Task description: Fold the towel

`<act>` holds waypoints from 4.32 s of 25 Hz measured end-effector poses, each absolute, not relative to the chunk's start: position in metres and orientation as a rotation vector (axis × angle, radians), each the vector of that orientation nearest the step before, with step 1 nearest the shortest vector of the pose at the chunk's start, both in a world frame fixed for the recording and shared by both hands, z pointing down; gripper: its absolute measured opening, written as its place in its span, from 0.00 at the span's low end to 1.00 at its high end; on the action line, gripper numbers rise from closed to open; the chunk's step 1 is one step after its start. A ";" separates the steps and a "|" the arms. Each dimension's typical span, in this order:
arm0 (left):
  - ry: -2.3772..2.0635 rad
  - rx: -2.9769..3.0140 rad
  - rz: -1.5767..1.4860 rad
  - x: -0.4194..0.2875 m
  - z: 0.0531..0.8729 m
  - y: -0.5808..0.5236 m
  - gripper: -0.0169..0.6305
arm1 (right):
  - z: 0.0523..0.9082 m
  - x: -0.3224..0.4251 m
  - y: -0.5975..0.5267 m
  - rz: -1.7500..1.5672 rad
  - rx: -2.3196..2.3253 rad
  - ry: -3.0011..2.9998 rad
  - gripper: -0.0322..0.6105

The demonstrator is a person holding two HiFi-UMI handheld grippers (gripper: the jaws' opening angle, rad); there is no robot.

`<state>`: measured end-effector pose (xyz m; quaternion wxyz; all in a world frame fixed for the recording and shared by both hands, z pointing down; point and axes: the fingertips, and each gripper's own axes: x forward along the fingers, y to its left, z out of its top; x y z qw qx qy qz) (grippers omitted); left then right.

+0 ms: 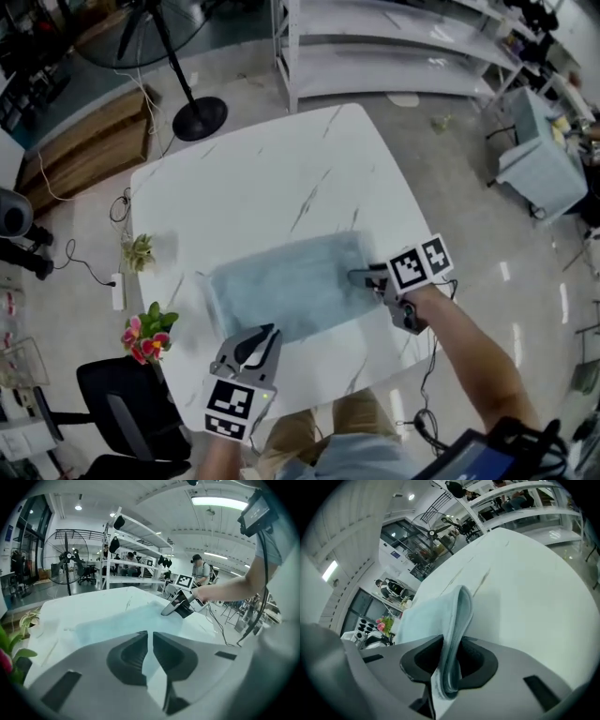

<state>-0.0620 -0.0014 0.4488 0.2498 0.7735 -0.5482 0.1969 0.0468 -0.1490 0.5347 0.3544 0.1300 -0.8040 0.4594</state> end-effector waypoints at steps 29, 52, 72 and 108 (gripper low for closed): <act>-1.507 2.108 0.553 -0.063 0.444 -0.018 0.09 | 0.525 0.085 -0.136 1.952 1.072 -2.061 0.16; -1.778 1.916 0.389 -0.151 0.423 0.085 0.09 | 0.391 -0.105 -0.051 0.387 0.362 -2.629 0.13; -1.806 1.833 0.329 -0.167 0.439 0.133 0.09 | 0.485 -0.123 0.033 -0.263 0.005 -2.272 0.15; -1.796 1.682 0.166 -0.177 0.474 0.005 0.14 | 0.477 -0.099 0.074 -0.426 -0.458 -2.336 0.10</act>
